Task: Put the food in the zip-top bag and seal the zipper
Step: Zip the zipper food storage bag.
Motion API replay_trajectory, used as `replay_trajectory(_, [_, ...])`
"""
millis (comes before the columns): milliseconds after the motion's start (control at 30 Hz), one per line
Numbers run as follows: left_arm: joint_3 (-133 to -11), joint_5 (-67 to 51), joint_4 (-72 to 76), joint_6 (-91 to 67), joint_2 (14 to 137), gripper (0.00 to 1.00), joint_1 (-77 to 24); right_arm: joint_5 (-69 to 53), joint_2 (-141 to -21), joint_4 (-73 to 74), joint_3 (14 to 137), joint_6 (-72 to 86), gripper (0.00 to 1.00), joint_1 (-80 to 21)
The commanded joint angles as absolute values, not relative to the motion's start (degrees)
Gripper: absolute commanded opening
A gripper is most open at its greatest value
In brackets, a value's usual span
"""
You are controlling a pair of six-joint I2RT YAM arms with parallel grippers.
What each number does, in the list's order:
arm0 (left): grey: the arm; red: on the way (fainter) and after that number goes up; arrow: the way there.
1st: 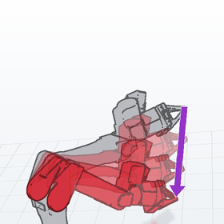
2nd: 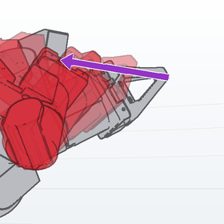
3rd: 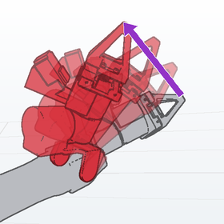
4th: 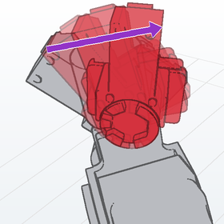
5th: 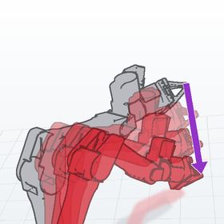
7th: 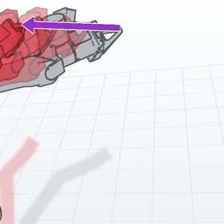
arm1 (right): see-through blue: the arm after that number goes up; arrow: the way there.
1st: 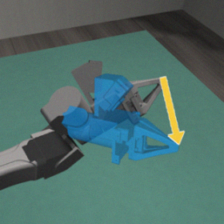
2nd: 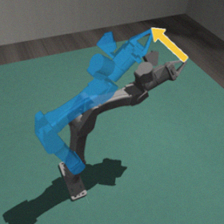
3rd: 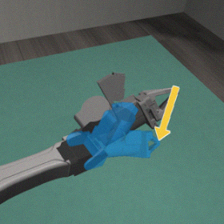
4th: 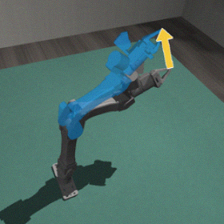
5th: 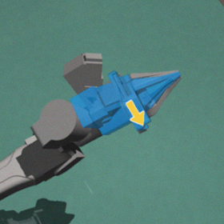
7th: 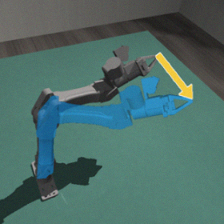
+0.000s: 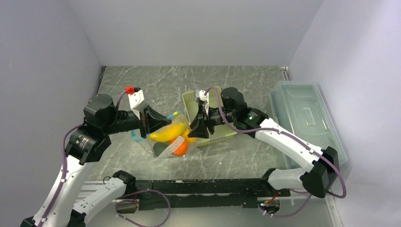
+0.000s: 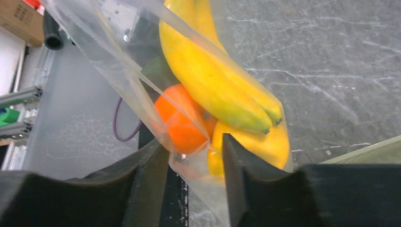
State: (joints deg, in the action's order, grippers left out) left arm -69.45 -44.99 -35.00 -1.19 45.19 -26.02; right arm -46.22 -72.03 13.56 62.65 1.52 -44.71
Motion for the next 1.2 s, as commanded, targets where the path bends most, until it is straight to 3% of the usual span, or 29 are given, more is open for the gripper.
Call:
replay_trajectory(0, [-72.59,-44.86,-32.55,-2.19,43.86,0.00,-26.19,-47.35,-70.52,9.74,61.39,1.14,0.38,-44.82])
replay_trajectory(133, [-73.21,-43.31,-32.84,-2.35,43.47,0.00,-26.19,-46.14,-69.06,9.28,59.86,1.36,0.00,-44.89])
replay_trajectory(267, [-73.36,-43.10,-32.19,-3.01,42.86,0.00,-26.19,-44.50,-66.60,6.96,56.59,2.59,0.00,-44.86])
replay_trajectory(400, [-73.74,-44.50,-32.14,-3.16,43.35,0.00,-26.19,-43.31,-64.99,7.15,57.88,3.42,0.42,-44.87])
replay_trajectory(600, [-73.67,-45.77,-33.10,-2.49,43.71,0.00,-26.19,-37.92,-61.17,8.81,62.69,0.58,0.66,-44.91])
replay_trajectory(733, [-73.89,-46.92,-33.99,-1.71,44.39,0.00,-26.19,-38.94,-62.53,10.80,68.38,-3.21,0.71,-44.91])
replay_trajectory(1167, [-74.45,-51.00,-36.35,-0.75,46.87,0.00,-26.19,-50.88,-73.79,26.04,89.37,-11.19,0.70,-46.31])
